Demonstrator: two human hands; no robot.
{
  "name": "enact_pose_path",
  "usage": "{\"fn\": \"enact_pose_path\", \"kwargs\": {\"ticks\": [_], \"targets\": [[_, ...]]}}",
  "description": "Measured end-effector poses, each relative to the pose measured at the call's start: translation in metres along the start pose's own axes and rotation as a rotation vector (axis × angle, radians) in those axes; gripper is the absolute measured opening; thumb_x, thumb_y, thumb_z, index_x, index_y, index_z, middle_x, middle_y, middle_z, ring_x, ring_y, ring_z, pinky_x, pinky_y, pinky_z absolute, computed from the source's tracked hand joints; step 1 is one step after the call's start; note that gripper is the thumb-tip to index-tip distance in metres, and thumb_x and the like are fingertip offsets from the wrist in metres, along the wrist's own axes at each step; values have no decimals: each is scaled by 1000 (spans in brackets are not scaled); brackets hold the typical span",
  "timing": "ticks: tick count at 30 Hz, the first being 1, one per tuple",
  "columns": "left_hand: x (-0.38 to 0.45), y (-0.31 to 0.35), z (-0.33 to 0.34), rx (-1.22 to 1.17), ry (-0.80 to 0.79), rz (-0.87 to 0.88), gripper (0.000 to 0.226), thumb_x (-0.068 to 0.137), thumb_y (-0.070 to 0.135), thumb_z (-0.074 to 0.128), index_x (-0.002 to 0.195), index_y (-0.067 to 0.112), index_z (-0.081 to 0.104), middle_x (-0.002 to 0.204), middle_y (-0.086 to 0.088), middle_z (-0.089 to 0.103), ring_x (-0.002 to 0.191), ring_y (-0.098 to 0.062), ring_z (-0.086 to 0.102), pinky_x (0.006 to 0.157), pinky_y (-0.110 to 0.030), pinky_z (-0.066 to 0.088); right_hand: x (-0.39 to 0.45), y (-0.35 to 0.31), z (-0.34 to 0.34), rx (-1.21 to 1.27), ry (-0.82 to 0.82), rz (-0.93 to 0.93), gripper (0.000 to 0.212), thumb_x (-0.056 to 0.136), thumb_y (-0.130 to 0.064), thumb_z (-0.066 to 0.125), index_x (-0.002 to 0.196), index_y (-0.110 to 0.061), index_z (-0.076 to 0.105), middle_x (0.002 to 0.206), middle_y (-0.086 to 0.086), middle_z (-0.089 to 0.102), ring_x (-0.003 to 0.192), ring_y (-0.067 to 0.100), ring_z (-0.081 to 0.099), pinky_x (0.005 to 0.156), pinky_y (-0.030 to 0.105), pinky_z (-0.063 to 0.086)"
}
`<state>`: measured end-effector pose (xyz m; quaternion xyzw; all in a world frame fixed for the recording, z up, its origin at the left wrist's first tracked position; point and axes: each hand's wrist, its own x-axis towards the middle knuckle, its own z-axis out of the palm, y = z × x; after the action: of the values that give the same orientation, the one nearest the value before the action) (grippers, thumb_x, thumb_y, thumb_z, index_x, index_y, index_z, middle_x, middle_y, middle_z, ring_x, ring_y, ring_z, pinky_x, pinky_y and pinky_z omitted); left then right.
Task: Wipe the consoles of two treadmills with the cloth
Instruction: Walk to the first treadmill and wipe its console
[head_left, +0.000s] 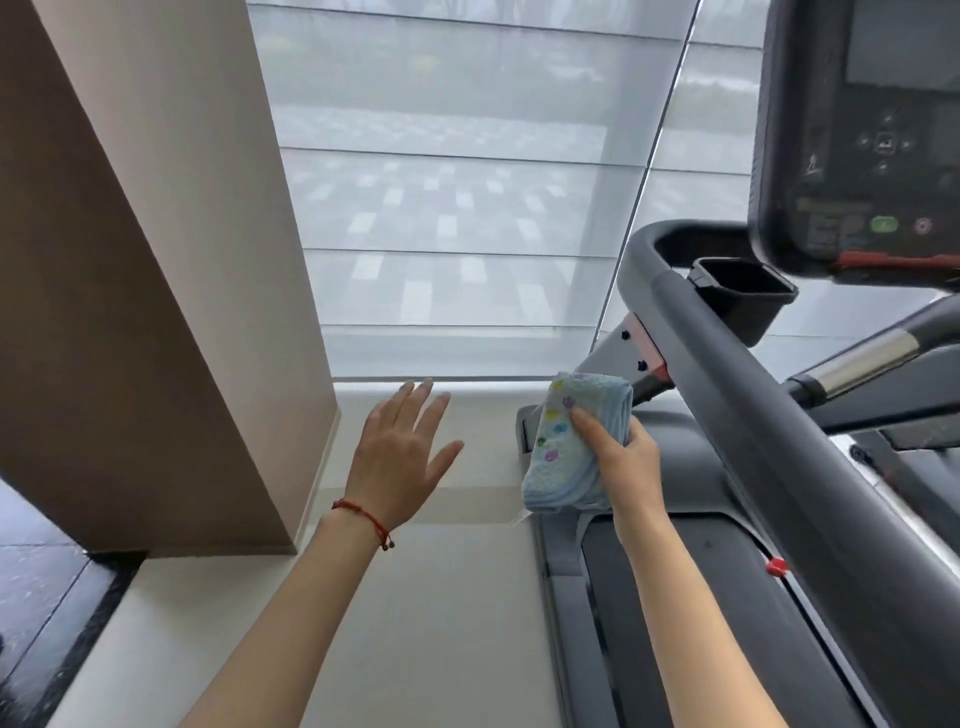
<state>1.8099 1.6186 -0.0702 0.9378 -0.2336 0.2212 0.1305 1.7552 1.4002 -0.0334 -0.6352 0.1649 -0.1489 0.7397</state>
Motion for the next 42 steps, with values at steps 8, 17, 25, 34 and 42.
{"fn": "enact_pose_path", "kwargs": {"ticks": [8, 17, 25, 34, 42], "targets": [[115, -10, 8, -20, 109, 66, 58, 90, 44, 35, 125, 3, 56, 129, -19, 55, 120, -39, 50, 94, -54, 41, 96, -51, 23, 40, 43, -94, 15, 78, -26, 72, 89, -21, 63, 87, -3, 68, 79, 11, 66, 55, 15, 53], [255, -27, 23, -76, 213, 213, 56, 90, 42, 38, 125, 2, 56, 129, -20, 54, 120, -39, 49, 95, -54, 42, 197, -107, 45, 61, 170, -215, 25, 73, -30, 75, 92, -19, 64, 91, 0, 70, 85, 16, 67, 71, 28, 56], [359, -6, 34, -176, 287, 362, 57, 91, 43, 37, 127, 3, 54, 132, -20, 52, 123, -40, 46, 97, -54, 40, 264, -158, 30, 6, 295, -322, 29, 74, -31, 75, 95, -16, 63, 95, 4, 68, 90, 20, 67, 75, 32, 56], [426, 59, 56, -268, 330, 510, 56, 91, 42, 38, 126, 2, 55, 131, -20, 52, 122, -39, 47, 96, -52, 39, 309, -209, -20, -89, 414, -397, 33, 75, -32, 74, 99, -12, 61, 100, 7, 68, 92, 22, 67, 77, 34, 58], [480, 125, 88, -296, 364, 562, 54, 91, 41, 39, 126, 2, 55, 131, -20, 53, 123, -38, 46, 97, -52, 40, 357, -250, -101, -212, 499, -482, 34, 75, -33, 73, 99, -13, 59, 93, -1, 65, 83, 10, 63, 65, 19, 50]]}}
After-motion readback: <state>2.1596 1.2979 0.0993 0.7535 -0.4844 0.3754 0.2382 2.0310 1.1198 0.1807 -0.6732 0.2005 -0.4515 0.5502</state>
